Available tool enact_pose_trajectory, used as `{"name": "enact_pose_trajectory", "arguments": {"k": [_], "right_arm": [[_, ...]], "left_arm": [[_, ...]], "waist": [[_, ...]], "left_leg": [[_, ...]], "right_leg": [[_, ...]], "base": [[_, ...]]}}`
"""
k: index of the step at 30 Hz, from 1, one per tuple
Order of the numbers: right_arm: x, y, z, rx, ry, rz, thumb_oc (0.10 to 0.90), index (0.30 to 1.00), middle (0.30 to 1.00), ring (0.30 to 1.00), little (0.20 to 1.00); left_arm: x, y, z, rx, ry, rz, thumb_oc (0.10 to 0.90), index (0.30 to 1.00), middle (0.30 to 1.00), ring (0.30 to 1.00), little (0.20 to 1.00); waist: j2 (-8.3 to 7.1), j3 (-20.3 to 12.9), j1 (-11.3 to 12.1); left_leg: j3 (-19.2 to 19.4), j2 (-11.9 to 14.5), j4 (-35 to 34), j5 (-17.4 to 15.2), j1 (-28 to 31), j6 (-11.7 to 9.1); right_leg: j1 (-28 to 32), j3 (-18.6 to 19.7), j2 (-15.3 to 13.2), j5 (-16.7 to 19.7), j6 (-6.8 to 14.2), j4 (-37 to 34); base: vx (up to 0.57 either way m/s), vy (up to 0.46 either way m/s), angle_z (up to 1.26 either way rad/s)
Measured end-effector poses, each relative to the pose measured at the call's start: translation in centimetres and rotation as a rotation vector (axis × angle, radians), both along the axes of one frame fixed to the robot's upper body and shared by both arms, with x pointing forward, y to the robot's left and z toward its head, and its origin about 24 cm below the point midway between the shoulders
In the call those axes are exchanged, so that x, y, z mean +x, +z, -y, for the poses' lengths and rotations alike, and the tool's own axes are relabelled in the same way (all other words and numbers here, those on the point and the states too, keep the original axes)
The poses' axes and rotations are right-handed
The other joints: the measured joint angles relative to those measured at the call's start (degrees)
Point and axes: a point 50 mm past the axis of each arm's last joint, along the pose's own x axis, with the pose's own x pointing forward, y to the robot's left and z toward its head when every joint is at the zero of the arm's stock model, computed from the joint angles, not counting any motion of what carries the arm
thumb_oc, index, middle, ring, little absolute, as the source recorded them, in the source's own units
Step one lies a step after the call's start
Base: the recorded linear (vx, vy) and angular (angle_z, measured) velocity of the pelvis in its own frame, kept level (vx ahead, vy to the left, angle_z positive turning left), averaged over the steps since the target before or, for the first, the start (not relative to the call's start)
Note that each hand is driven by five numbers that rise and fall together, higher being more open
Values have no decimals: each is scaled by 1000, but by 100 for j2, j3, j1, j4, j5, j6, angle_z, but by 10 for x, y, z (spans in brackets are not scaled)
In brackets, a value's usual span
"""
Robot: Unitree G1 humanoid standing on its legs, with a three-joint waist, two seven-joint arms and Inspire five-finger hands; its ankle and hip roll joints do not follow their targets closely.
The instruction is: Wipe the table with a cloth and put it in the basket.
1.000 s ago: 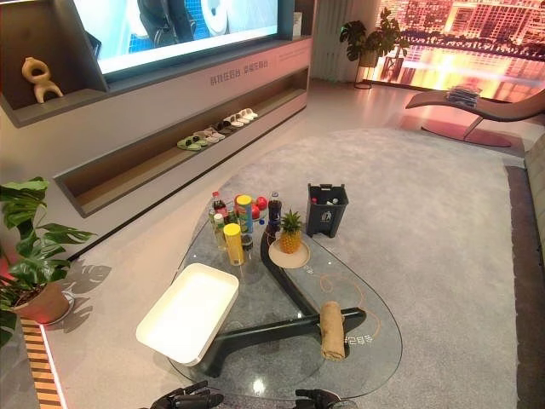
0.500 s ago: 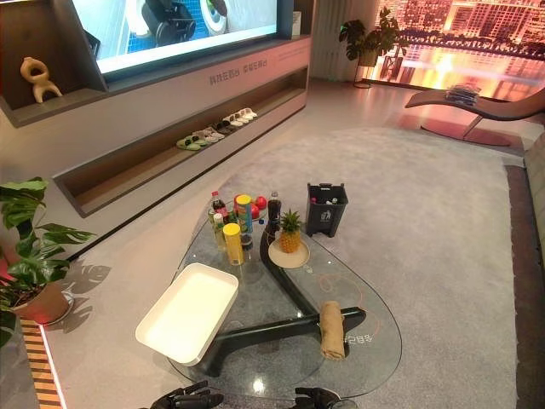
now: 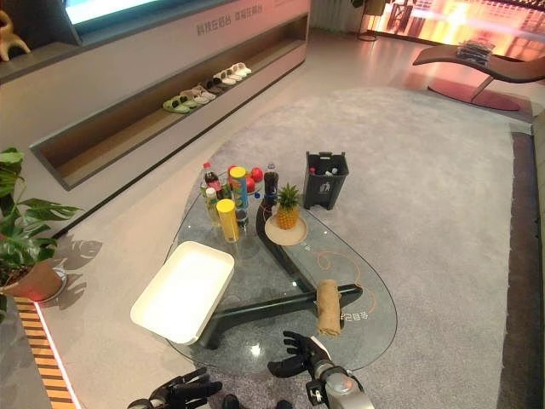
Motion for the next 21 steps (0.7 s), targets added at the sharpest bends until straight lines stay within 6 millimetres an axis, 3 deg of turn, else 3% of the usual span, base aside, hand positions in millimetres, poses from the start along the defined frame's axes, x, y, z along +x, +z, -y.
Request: {"name": "enact_pose_trajectory", "arguments": {"k": [4, 9, 17, 21], "right_arm": [[16, 14, 6, -44, -64, 104, 800, 900, 900, 900, 900], [46, 39, 18, -144, -140, 259, 800, 900, 900, 900, 900], [88, 89, 19, -216, -320, 542, 800, 900, 900, 900, 900], [98, 113, 26, -254, -459, 662, 800, 900, 900, 900, 900]], "left_arm": [[10, 3, 0, 15, -7, 28, 800, 900, 900, 900, 900], [30, 9, 5, 11, -11, 79, 800, 900, 900, 900, 900], [62, 22, 6, 32, -26, 168, 800, 900, 900, 900, 900], [73, 28, 6, 29, -20, 214, 800, 900, 900, 900, 900]], "waist": [[43, 159, -10], [145, 685, -97], [113, 1374, -238], [107, 1659, -280]], "left_leg": [[54, -11, 21, 24, -281, 23], [121, -34, 112, 75, -565, 70], [154, -32, 290, 82, -983, 66], [164, -41, 309, 82, -1053, 66]], "right_leg": [[-261, 95, -7, 53, 15, 28], [-528, 125, -37, 192, 20, 52], [-931, 137, -42, 228, 21, 199], [-1005, 140, -53, 239, 24, 215]], "base": [[-147, 3, -10], [-90, 8, -4], [-79, 3, -1], [-78, 14, 0]]}}
